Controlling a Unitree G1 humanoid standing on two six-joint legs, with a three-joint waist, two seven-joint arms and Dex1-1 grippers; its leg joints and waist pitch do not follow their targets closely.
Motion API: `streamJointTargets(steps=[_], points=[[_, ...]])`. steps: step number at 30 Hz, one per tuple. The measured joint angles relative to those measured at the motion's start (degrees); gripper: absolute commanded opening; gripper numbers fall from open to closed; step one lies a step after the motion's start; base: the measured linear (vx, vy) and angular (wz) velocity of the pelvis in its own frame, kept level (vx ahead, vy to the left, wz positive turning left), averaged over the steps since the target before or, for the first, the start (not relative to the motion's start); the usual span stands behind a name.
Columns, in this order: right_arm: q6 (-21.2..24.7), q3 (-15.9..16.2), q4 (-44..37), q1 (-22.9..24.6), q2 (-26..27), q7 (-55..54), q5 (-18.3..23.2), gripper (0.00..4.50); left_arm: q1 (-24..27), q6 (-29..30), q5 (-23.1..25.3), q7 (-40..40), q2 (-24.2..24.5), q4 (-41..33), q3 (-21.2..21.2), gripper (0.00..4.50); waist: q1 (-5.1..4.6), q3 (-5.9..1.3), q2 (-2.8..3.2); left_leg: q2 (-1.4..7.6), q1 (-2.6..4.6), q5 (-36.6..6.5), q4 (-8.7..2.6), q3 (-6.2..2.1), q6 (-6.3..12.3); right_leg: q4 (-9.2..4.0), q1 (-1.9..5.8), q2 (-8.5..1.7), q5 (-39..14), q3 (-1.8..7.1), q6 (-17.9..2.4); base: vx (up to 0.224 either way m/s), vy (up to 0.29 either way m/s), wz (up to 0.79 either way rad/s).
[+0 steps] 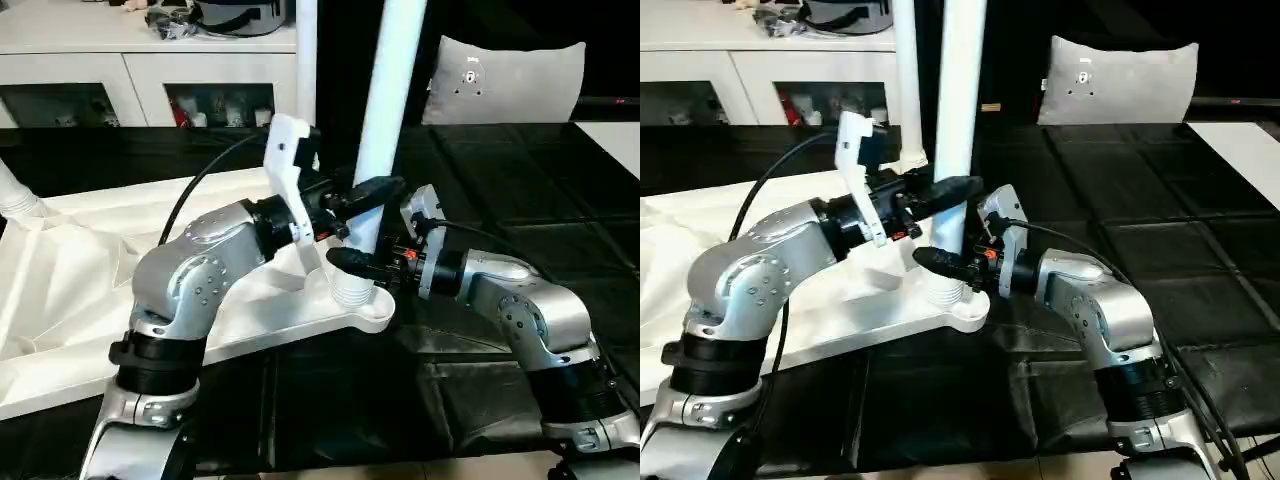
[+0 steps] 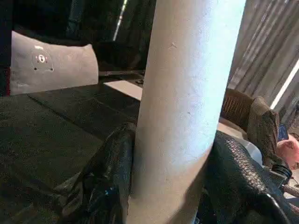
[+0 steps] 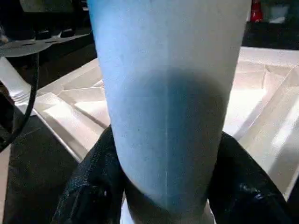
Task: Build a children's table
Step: Insert table leg to table base
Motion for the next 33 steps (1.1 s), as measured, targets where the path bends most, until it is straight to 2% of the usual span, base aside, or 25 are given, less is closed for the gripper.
streamJointTargets(steps=[3, 6, 9, 12, 21, 23, 27, 28, 33], points=[[0.2, 0.0, 0.1, 0.0, 0.0, 0.0, 0.4, 1.91, 0.0, -0.8, 0.9, 0.0, 0.2, 0.0, -0.9, 2.79, -0.01, 0.00, 0.00, 0.00, 0.01, 0.0, 0.00, 0.00, 0.00, 0.00, 0.00, 0.00, 0.0, 0.00, 0.0, 0.000, 0.000, 0.00], [-0.4, 0.0, 0.5, 0.0, 0.6, -0.1, 0.7, 1.91, -0.3, -3.9, 4.0, -1.4, 1.1, 0.0, -3.8, 2.79, -0.01, 0.00, 0.01, 0.00, 0.01, 0.0, -0.01, 0.00, 0.00, 0.00, 0.00, 0.00, 0.0, 0.00, 0.0, 0.000, 0.000, 0.00], [-3.0, 0.0, 0.4, 0.0, 1.7, -0.9, -0.4, 1.91, -0.3, -6.8, 4.7, -3.8, 2.3, 0.1, -3.9, 2.79, -0.22, 0.00, 0.01, 0.00, 0.04, 0.0, -0.05, 0.00, -0.01, 0.00, 0.00, 0.00, 0.0, 0.01, 0.0, 0.000, 0.000, 0.00], [-3.8, 0.2, -0.7, 0.5, 2.5, -1.7, -0.9, 1.91, 0.1, -9.7, 5.1, -6.7, 3.6, 0.6, -4.1, 2.79, -0.25, -0.01, 0.02, 0.00, 0.05, 0.0, -0.08, 0.00, -0.02, -0.01, 0.00, 0.01, 0.0, 0.01, 0.0, 0.000, 0.000, 0.00], [-1.6, 1.6, -6.5, 7.5, 0.1, -1.5, -0.3, 1.91, 5.8, -13.9, 5.0, -15.3, 7.1, 0.8, -6.4, 2.74, 0.00, 0.00, 0.02, 0.00, 0.07, 0.0, -0.11, 0.01, -0.03, 0.00, 0.01, 0.00, 0.0, 0.03, 0.0, 0.000, 0.000, 0.00], [0.0, 1.1, -9.3, 9.1, -1.2, -1.7, 0.0, 1.91, 7.3, -13.4, 4.4, -15.5, 7.3, -0.7, -6.2, 3.08, -0.05, 0.00, 0.02, 0.00, 0.09, 0.0, -0.11, 0.01, -0.04, 0.00, 0.03, 0.00, 0.0, 0.03, 0.0, 0.000, 0.000, 0.00], [4.0, -1.2, -16.0, 12.9, -3.5, -2.9, 2.4, 1.91, 10.7, -11.5, 2.1, -15.8, 8.2, -5.8, -6.1, 3.13, -0.05, -0.01, 0.03, -0.01, 0.13, 0.0, -0.14, 0.01, -0.04, -0.01, 0.03, 0.01, 0.0, 0.03, 0.0, 0.000, 0.000, 0.00], [5.0, -2.0, -17.4, 14.0, -4.0, -3.5, 3.0, 1.91, 11.9, -11.1, 1.6, -16.0, 8.4, -7.3, -6.1, 3.30, -0.11, -0.03, 0.06, -0.01, 0.15, 0.0, -0.14, 0.01, -0.04, -0.01, 0.05, 0.01, 0.0, 0.04, 0.0, 0.000, 0.000, 0.00], [5.8, -2.7, -18.3, 15.4, -4.5, -4.4, 3.5, 1.89, 15.1, -9.6, -1.3, -15.7, 7.3, -8.6, -5.7, 3.75, -0.67, -0.06, 0.12, 0.00, 0.17, 0.0, -0.12, 0.02, -0.08, -0.04, 0.06, 0.02, 0.0, -0.01, 0.0, 0.000, 0.000, 0.00]])
